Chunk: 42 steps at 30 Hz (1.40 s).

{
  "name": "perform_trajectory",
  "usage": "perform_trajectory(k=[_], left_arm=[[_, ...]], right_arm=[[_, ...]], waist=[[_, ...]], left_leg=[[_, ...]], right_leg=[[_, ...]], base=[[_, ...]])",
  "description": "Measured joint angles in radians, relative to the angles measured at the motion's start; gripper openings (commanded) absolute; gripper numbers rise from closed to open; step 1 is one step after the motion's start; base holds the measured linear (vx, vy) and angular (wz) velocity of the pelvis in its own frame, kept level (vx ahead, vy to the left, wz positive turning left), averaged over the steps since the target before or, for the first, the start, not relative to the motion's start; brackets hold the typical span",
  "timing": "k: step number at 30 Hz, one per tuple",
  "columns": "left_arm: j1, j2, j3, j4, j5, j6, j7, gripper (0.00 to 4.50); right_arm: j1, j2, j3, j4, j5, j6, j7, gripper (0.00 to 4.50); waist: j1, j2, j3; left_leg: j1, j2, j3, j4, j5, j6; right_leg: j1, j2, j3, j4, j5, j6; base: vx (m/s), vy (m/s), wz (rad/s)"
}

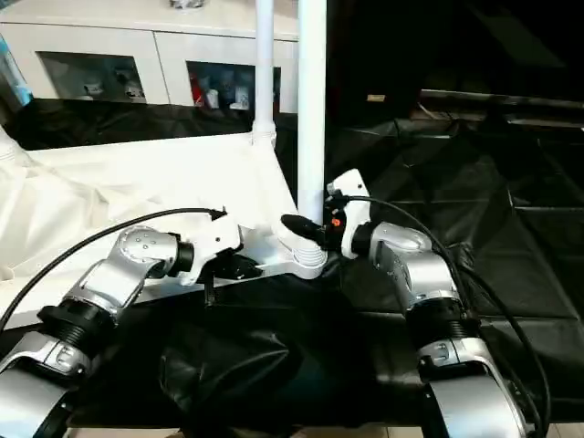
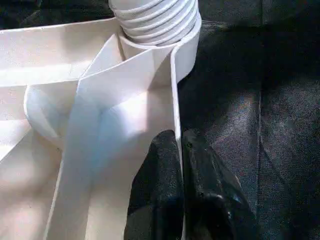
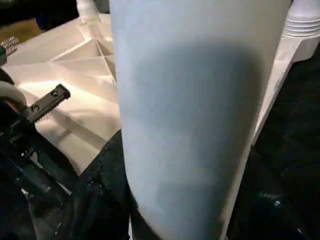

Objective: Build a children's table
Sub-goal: Insert table leg to table base

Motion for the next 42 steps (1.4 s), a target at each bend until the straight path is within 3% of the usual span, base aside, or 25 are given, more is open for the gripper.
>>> perform_trajectory(k=[7,21,29,37,42], left_arm=[[-0.005,-0.003,0.0,0.001,-0.005,0.018,0.002,0.0],[-0.025,-0.012,-0.005,0.04,-0.009,0.016,0.003,0.0],[-0.028,0.001,-0.009,0.057,-0.008,-0.004,-0.007,0.0],[-0.039,0.012,-0.021,0.07,-0.002,-0.023,-0.019,0.0],[-0.039,0.016,-0.022,0.069,-0.002,-0.025,-0.027,0.0]], right_arm=[[0.052,0.034,-0.101,0.021,0.092,-0.01,-0.011,1.92],[0.193,0.116,-0.198,-0.013,0.167,-0.154,-0.03,1.92],[0.243,0.106,-0.127,-0.072,0.086,-0.265,-0.031,1.91],[0.173,0.043,-0.037,-0.058,-0.017,-0.273,0.016,1.91],[0.142,0.013,-0.01,-0.043,-0.038,-0.256,0.066,1.91]], waist=[[0.003,-0.002,-0.001],[0.007,-0.002,-0.003],[0.005,0.0,-0.003],[0.002,0.0,-0.003],[0.002,-0.003,-0.003]], left_leg=[[0.0,0.0,0.0,0.0,0.0,0.0],[0.003,0.0,0.001,-0.004,-0.002,-0.006],[0.016,0.0,0.004,-0.017,0.001,-0.012],[0.017,0.0,0.004,-0.02,0.002,-0.012],[0.017,0.0,0.004,-0.02,0.002,-0.012]], right_leg=[[0.0,0.0,0.0,0.0,0.0,0.0],[0.002,0.0,0.0,-0.002,0.0,-0.001],[0.009,0.0,0.001,-0.005,0.0,-0.001],[0.009,0.0,0.001,-0.006,0.001,-0.002],[0.009,0.0,0.001,-0.007,0.001,-0.002]], base=[[0.0,0.0,0.0],[0.0,0.0,0.0],[0.0,0.0,0.0],[0.0,0.0,0.0],[0.0,0.0,0.0]])
